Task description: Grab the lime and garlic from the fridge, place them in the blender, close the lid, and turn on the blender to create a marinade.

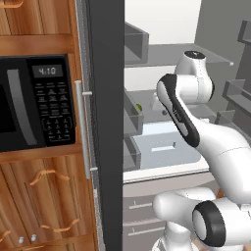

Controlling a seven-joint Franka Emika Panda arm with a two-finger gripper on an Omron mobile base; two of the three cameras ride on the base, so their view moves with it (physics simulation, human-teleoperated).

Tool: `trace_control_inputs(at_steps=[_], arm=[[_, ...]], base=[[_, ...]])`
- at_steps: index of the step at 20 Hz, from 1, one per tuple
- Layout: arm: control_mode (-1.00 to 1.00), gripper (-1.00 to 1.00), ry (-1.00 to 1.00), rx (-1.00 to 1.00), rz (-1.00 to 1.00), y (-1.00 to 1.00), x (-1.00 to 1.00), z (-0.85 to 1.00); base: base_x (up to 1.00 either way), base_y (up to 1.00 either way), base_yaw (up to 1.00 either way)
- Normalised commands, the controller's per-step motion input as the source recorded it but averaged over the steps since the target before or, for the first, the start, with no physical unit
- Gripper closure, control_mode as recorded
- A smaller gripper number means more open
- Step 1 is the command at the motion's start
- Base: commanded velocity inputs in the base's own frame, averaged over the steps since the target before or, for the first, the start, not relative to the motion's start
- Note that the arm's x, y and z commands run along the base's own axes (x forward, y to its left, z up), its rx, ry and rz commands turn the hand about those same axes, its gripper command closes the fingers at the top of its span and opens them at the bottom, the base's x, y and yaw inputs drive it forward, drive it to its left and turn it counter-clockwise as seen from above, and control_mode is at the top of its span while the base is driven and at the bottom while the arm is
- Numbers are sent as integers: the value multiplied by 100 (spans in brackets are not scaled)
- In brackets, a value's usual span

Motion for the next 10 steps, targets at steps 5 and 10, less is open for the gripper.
trace_control_inputs(at_steps=[5,10], arm=[[-100,-100,0,0,0,3,-8,-4],[-100,-100,-6,0,0,-3,40,-15]], base=[[0,0,0],[0,0,0]])
